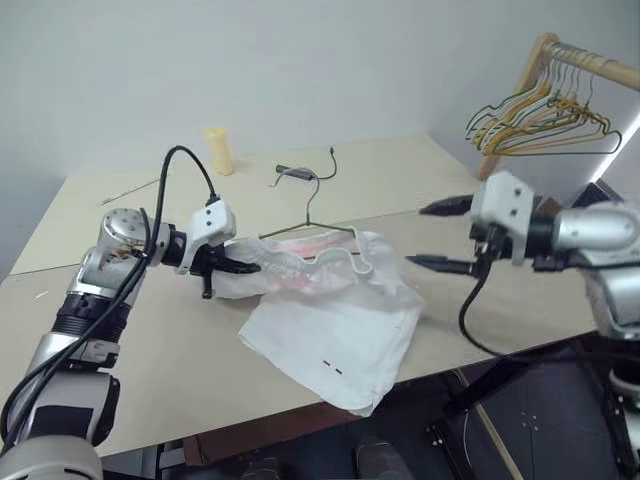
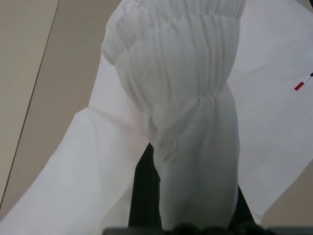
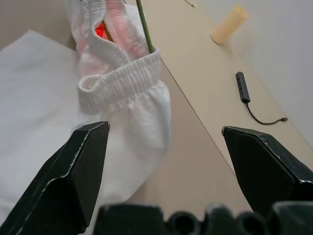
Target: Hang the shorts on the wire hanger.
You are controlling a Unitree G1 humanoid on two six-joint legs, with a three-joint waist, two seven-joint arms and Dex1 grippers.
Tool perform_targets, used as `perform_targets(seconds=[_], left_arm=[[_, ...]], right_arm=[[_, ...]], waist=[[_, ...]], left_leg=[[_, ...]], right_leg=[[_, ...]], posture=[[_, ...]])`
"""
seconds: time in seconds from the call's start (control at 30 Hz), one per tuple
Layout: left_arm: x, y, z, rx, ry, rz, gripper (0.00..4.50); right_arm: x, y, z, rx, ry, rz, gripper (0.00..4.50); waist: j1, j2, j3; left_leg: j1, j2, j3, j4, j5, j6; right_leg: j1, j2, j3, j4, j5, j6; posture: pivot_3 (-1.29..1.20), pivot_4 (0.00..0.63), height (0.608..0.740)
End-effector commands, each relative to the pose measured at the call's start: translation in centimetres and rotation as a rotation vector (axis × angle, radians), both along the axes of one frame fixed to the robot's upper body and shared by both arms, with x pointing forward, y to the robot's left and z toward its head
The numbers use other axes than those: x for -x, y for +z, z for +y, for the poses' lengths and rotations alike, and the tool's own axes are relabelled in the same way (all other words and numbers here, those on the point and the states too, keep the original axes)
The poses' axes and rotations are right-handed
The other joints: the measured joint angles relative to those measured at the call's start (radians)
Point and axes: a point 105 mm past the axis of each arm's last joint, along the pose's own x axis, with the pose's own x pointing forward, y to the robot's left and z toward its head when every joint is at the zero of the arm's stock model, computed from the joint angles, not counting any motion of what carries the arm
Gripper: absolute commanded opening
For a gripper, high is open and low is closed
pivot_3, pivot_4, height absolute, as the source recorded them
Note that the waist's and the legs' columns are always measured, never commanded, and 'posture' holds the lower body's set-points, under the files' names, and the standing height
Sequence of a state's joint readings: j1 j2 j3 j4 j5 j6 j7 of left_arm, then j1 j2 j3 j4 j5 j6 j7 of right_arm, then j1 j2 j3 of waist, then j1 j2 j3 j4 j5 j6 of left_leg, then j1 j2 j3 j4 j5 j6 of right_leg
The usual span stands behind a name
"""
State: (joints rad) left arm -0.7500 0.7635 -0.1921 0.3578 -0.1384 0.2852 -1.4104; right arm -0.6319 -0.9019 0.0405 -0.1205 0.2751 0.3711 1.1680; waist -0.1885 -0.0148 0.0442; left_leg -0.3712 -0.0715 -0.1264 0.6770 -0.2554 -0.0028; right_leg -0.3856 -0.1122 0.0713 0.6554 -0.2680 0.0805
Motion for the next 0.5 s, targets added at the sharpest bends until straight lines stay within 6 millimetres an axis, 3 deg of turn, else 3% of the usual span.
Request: perform_targets(seconds=[0.03,0.23,0.5], left_arm=[[-0.3,1.4,-0.7,-0.004,-0.05,-0.05,0.0],[-0.3,1.6,-1.2,-0.013,-0.088,-0.057,0.0],[-0.1,1.9,-1.4,-0.017,-0.112,-0.061,0.0]], right_arm=[[-1.6,-0.8,0.4,0.101,0.044,0.036,4.3],[-2.5,-2.1,3.4,0.173,0.158,0.13,4.3],[-3.9,-4.5,5.1,0.252,0.172,0.207,4.3]], waist=[[-0.007,0.0,0.0],[-0.027,0.0,0.0],[-0.03,0.0,0.0]], left_leg=[[0.0,0.0,0.0,0.0,0.0,0.0],[-0.004,0.0,-0.001,0.0,0.0,0.0],[-0.004,-0.001,-0.001,0.0,0.0,0.0]], right_leg=[[0.0,0.0,0.0,0.0,0.0,0.0],[-0.003,-0.001,0.0,0.001,0.0,0.0],[-0.004,-0.001,0.0,0.002,0.0,0.0]], posture=[[-0.19,0.0,0.74],[-0.17,0.0,0.74],[-0.16,0.0,0.74]])
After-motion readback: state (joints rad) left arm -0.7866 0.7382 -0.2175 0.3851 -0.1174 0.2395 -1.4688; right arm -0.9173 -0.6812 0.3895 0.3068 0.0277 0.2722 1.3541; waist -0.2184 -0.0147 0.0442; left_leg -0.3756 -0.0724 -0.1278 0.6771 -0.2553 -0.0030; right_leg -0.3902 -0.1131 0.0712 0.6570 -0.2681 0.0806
